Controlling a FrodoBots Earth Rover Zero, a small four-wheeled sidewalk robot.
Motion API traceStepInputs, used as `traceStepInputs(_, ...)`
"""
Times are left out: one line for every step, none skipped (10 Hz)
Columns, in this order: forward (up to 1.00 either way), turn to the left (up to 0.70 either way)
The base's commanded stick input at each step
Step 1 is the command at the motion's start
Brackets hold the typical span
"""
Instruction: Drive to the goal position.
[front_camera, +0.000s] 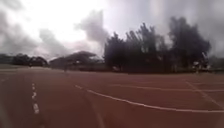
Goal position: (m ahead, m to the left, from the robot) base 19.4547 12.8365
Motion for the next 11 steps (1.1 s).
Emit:
traceStepInputs(0.85, 0.0)
traceStepInputs(0.85, 0.0)
traceStepInputs(0.85, 0.0)
traceStepInputs(0.85, 0.0)
traceStepInputs(0.85, 0.0)
traceStepInputs(0.85, 0.0)
traceStepInputs(0.85, 0.0)
traceStepInputs(0.85, 0.0)
traceStepInputs(0.85, 0.0)
traceStepInputs(0.85, 0.0)
traceStepInputs(0.85, 0.0)
